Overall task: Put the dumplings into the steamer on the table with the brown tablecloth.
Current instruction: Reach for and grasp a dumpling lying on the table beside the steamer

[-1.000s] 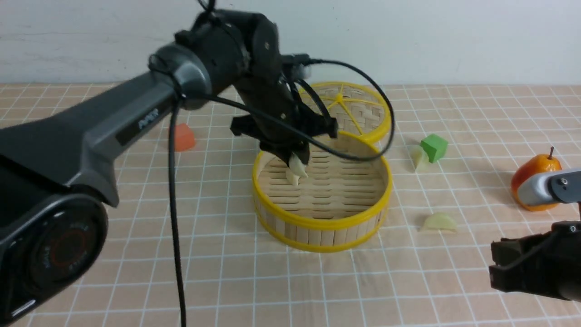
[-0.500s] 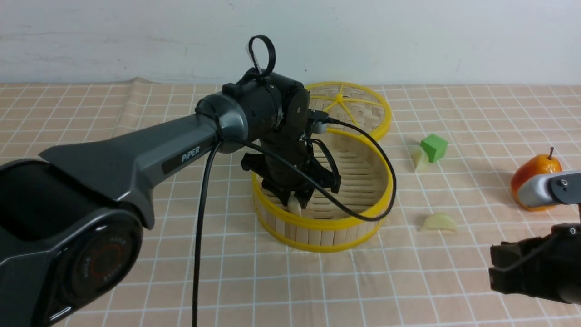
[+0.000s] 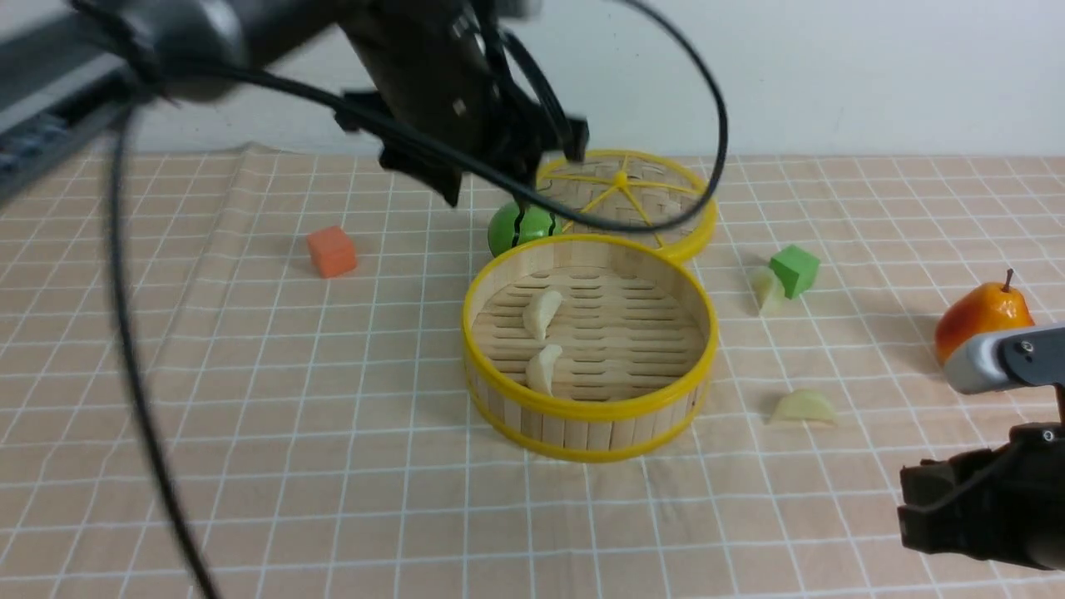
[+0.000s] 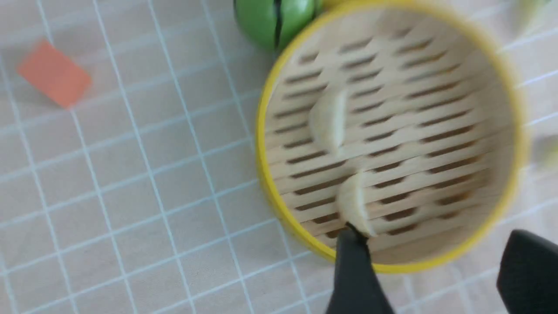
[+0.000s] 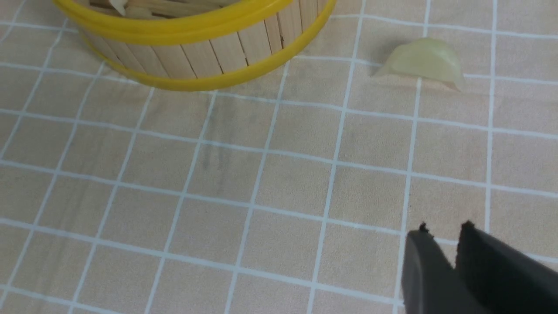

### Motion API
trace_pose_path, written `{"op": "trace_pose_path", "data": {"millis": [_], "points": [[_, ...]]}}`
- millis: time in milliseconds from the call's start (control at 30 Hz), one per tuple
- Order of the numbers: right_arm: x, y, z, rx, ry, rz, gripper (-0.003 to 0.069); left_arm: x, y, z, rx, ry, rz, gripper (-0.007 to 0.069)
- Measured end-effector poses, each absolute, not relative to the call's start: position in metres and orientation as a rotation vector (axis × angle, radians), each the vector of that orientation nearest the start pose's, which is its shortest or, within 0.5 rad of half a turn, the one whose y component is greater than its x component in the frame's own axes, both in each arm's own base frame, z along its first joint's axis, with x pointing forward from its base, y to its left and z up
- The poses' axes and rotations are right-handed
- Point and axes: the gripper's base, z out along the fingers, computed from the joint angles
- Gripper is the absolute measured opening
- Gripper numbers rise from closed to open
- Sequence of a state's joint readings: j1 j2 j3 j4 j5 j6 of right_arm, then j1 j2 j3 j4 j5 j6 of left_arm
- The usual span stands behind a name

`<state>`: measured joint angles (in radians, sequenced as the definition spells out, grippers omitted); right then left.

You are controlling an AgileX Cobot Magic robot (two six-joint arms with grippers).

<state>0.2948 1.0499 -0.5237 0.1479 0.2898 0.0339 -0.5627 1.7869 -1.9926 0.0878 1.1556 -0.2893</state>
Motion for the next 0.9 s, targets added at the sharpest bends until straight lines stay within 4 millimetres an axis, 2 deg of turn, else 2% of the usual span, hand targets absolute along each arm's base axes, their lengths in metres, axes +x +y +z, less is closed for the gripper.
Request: {"op": "trace_pose_path", "data": {"millis": [33, 67, 100, 133, 167, 233, 267, 333, 367, 433, 500, 533, 567, 600, 633, 767, 833, 867, 900], "points": [[0.188, 0.061, 0.24, -0.159, 2.308, 0.29, 0.0119, 0.332, -0.201, 0.42, 0.338, 2.412, -0.275, 0.0402], [0.188, 0.061, 0.24, -0.159, 2.303, 0.29, 0.012, 0.31, -0.188, 0.446, 0.336, 2.354, -0.306, 0.0373], [0.188, 0.061, 0.241, -0.158, 2.299, 0.29, 0.0121, 0.301, -0.182, 0.456, 0.333, 2.33, -0.315, 0.036], [0.189, 0.061, 0.242, -0.152, 2.283, 0.294, 0.0123, 0.273, -0.164, 0.48, 0.328, 2.269, -0.336, 0.0326], [0.19, 0.061, 0.242, -0.147, 2.276, 0.298, 0.0123, 0.264, -0.158, 0.483, 0.332, 2.261, -0.331, 0.0309], [0.191, 0.062, 0.244, -0.118, 2.251, 0.318, 0.0126, 0.235, -0.136, 0.492, 0.338, 2.224, -0.286, 0.0265], [0.191, 0.062, 0.244, -0.118, 2.249, 0.319, 0.0126, 0.232, -0.134, 0.491, 0.341, 2.225, -0.285, 0.0265], [0.192, 0.063, 0.246, -0.064, 2.228, 0.358, 0.0127, 0.204, -0.108, 0.478, 0.351, 2.222, -0.173, 0.0223], [0.192, 0.063, 0.247, -0.05, 2.227, 0.368, 0.0127, 0.199, -0.103, 0.469, 0.357, 2.232, -0.129, 0.0213], [0.192, 0.064, 0.247, -0.006, 2.23, 0.402, 0.0129, 0.176, -0.082, 0.45, 0.337, 2.196, -0.062, 0.0201], [0.192, 0.064, 0.247, 0.003, 2.235, 0.412, 0.0129, 0.161, -0.07, 0.426, 0.309, 2.178, -0.05, 0.0199], [0.191, 0.064, 0.245, -0.019, 2.254, 0.406, 0.0131, 0.144, -0.058, 0.409, 0.279, 2.136, -0.065, 0.0199], [0.19, 0.065, 0.244, -0.029, 2.264, 0.403, 0.0131, 0.139, -0.055, 0.395, 0.27, 2.127, -0.072, 0.0199], [0.189, 0.065, 0.244, -0.046, 2.273, 0.397, 0.0131, 0.135, -0.052, 0.394, 0.264, 2.112, -0.081, 0.0199], [0.188, 0.065, 0.242, -0.092, 2.308, 0.385, 0.0132, 0.124, -0.046, 0.369, 0.243, 2.076, -0.115, 0.0199], [0.197, 0.07, 0.248, -0.158, 2.373, 0.378, 0.0139, 0.102, -0.038, 0.322, 0.207, 1.979, -0.245, 0.0199], [0.213, 0.076, 0.259, -0.19, 2.379, 0.367, 0.0153, 0.097, -0.037, 0.299, 0.214, 1.978, -0.273, 0.0199], [0.215, 0.076, 0.26, -0.193, 2.379, 0.365, 0.0155, 0.097, -0.037, 0.297, 0.216, 1.981, -0.273, 0.0199], [0.232, 0.081, 0.267, -0.22, 2.378, 0.348, 0.0176, 0.096, -0.037, 0.282, 0.226, 2.007, -0.269, 0.0199]]}}
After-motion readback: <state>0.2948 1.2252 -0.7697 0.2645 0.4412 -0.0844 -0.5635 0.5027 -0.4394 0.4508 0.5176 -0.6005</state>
